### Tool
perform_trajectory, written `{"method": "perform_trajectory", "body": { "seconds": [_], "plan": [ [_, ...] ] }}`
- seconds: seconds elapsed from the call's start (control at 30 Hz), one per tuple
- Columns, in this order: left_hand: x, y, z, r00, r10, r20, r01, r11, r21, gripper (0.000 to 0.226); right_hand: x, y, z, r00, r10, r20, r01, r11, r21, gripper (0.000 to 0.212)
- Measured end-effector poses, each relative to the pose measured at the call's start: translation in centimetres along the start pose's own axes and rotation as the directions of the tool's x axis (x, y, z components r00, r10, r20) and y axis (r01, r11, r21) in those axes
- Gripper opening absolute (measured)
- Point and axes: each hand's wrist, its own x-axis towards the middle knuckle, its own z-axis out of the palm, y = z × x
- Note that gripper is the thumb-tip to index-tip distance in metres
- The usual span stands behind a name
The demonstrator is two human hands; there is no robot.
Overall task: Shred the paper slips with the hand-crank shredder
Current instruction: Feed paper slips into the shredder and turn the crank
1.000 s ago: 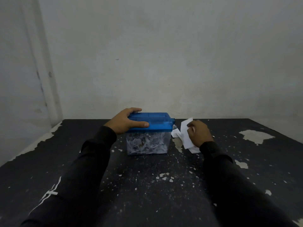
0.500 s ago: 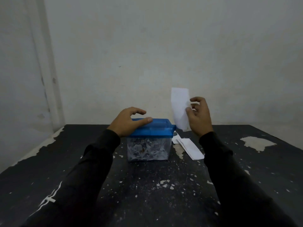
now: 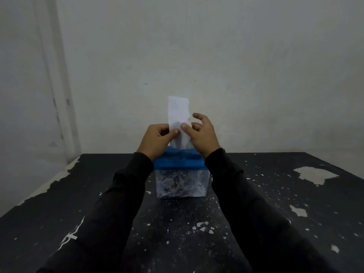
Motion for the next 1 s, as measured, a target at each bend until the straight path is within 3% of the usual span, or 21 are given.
{"method": "perform_trajectory", "body": {
  "seconds": [0.07, 0.17, 0.27, 0.53, 0.77, 1.0],
  "plan": [
    [0.0, -0.5, -0.4, 0.999, 0.01, -0.04, -0.011, 1.0, -0.022, 0.011, 0.1, 0.2, 0.1, 1.0, 0.022, 0.012, -0.021, 0.998, -0.061, 0.053],
    [0.1, -0.5, -0.4, 0.994, 0.023, -0.111, -0.03, 0.998, -0.062, 0.011, 0.1, 0.3, 0.2, 0.999, 0.029, 0.026, -0.026, 0.994, -0.102, 0.027],
    [0.1, -0.5, -0.6, 0.996, 0.024, -0.082, -0.028, 0.999, -0.04, 0.013, 0.2, 0.1, 0.0, 0.999, 0.017, 0.04, -0.014, 0.996, -0.088, 0.017],
    [-0.2, -2.3, -1.7, 0.998, -0.069, 0.007, 0.069, 0.996, 0.052, 0.013, 0.5, 0.5, -0.5, 0.985, 0.069, 0.156, -0.034, 0.976, -0.217, 0.033],
    [-0.9, -2.1, -1.6, 1.0, -0.02, -0.02, 0.022, 0.996, 0.085, 0.014, 0.6, 1.0, -1.0, 0.994, 0.018, 0.104, 0.013, 0.958, -0.286, 0.021],
    [-1.4, -2.6, -1.5, 0.997, -0.032, 0.065, 0.019, 0.982, 0.19, 0.025, 0.4, 1.0, -1.5, 0.979, 0.018, 0.204, 0.074, 0.898, -0.434, 0.021]
  ]
}}
